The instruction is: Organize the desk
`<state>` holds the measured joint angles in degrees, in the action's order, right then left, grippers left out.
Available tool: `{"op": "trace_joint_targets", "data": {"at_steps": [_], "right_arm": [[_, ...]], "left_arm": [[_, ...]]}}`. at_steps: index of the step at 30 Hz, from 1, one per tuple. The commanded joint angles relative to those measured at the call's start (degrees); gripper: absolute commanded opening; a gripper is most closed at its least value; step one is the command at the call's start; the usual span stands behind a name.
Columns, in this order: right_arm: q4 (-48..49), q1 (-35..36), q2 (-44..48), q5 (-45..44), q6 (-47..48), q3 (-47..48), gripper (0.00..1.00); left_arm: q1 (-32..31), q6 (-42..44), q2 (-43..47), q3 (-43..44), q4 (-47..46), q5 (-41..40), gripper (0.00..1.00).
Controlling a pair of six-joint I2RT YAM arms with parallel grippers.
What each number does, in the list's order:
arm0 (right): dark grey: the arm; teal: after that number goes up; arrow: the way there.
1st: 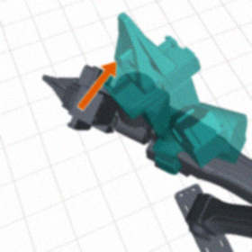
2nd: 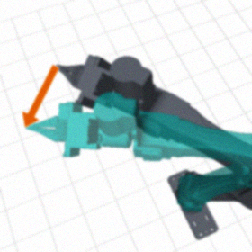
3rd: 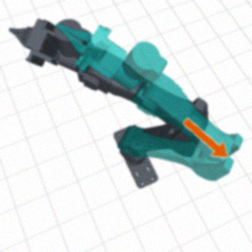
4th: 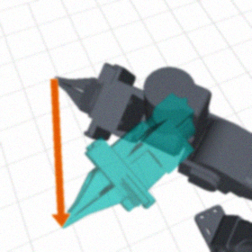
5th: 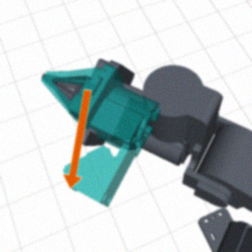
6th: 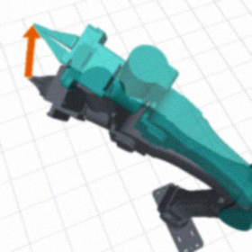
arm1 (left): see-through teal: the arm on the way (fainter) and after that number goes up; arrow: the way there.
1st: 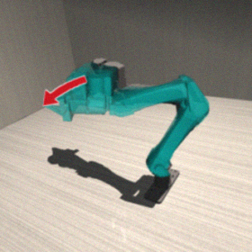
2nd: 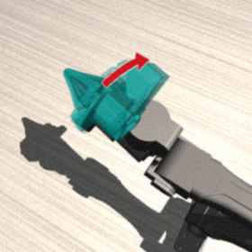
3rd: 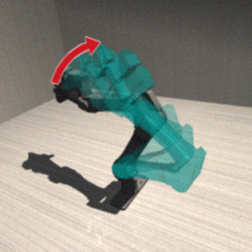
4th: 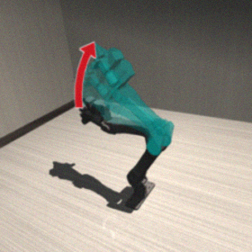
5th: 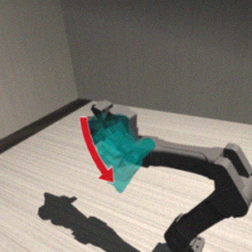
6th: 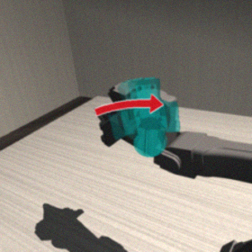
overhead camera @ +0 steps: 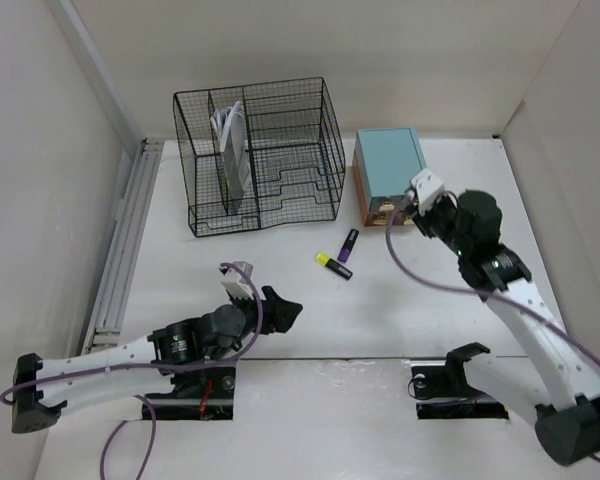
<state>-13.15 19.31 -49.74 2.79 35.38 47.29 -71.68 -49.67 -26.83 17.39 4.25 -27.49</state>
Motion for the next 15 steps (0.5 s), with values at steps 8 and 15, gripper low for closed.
{"op": "trace_joint_targets", "data": {"at_steps": [8, 15], "right_arm": [[-1.47, -18.57, -20.05, 26.96, -34.82, 8.1, 0.22], [14.98, -24.23, -20.75, 36.59, -46.36, -1.93, 0.51]], "left_arm": [[-0.39, 2.21, -5.25, 4.23, -5.13, -0.02, 0.75], [-0.39, 2.21, -1.65, 3.09, -3.38, -0.02, 0.75]]}}
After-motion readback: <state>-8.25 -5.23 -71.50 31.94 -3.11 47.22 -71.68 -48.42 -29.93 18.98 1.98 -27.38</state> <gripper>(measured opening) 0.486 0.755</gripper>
